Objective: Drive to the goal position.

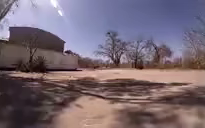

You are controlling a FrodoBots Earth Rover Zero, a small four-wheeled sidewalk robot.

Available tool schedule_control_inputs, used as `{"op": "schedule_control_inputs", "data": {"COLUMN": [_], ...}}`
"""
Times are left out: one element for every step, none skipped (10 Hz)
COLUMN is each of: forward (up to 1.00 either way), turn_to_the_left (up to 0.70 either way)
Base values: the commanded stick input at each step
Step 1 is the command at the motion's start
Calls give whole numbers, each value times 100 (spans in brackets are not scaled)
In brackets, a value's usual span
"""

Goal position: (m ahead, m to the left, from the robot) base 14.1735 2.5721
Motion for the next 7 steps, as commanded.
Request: {"op": "schedule_control_inputs", "data": {"forward": [100,100,100,100,100,100,100], "turn_to_the_left": [0,0,0,0,0,0,0]}}
